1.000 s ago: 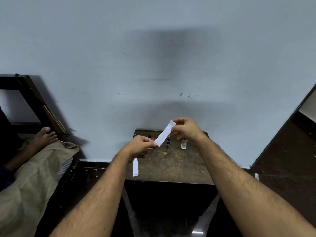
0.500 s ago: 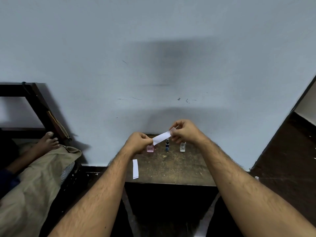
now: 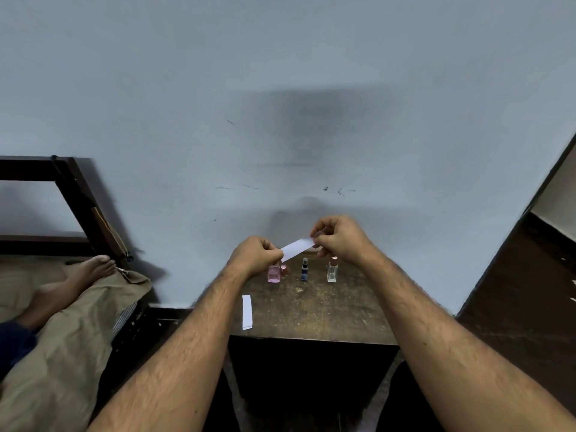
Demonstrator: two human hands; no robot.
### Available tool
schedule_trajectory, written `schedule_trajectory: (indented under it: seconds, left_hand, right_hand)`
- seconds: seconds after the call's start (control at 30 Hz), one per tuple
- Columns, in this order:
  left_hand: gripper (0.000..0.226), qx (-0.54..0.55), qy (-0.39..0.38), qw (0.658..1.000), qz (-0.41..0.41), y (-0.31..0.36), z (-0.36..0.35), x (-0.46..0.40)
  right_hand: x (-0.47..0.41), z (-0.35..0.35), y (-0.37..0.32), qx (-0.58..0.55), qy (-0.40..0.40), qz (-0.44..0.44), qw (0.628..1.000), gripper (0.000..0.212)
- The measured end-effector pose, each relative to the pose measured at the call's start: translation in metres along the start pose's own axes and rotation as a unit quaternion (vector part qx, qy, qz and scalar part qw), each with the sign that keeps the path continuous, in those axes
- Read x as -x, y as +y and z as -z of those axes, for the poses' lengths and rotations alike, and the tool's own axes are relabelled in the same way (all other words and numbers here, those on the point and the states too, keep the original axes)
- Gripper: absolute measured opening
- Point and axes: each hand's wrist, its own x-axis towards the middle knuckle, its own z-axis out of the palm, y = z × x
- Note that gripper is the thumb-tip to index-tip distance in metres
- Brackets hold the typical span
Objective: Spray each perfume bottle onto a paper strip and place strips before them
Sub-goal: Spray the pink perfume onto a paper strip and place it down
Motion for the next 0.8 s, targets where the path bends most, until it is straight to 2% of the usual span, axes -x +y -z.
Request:
schedule_trajectory:
  seconds: [0.13, 0.27, 0.43, 0.5, 0.57, 0.63, 0.77, 0.8]
  left_hand:
    - [0.019, 0.013, 0.004, 1.000, 0.009, 0.000, 0.003, 0.001]
    - [0.014, 0.026, -0.019, 0.999, 0.005, 0.000, 0.005, 0.003]
    - [0.015, 0.198, -0.049, 0.979, 0.030, -0.001, 0.008, 0.005]
    - [0.018, 0.235, -0.054, 0.970, 0.038, -0.004, 0.008, 0.006]
    - [0.022, 0.238, -0.031, 0.970, 0.040, -0.007, 0.006, 0.004]
    - [0.022, 0.218, -0.002, 0.976, 0.029, -0.010, 0.003, 0.002]
    - [0.026, 0.157, 0.045, 0.987, -0.009, -0.020, -0.005, -0.006]
    - [0.029, 0.145, 0.057, 0.988, -0.017, -0.021, -0.006, -0.007]
  right_hand:
    - [0.002, -0.002, -0.002, -0.049, -0.004, -0.013, 0.999, 0.019]
    - [0.000, -0.004, 0.000, -0.032, 0.011, -0.018, 0.999, 0.021]
    - [-0.002, 0.007, -0.004, -0.065, 0.031, -0.007, 0.997, 0.015]
    - [-0.002, 0.014, -0.010, -0.064, 0.036, 0.008, 0.997, 0.014]
    - [0.000, 0.024, -0.019, -0.079, 0.024, 0.022, 0.996, 0.012]
    - [0.004, 0.034, -0.032, -0.144, -0.006, 0.037, 0.989, 0.012]
    - [0.008, 0.053, -0.043, -0.327, -0.063, 0.035, 0.942, 0.014]
    - [0.007, 0.052, -0.040, -0.313, -0.050, 0.026, 0.948, 0.014]
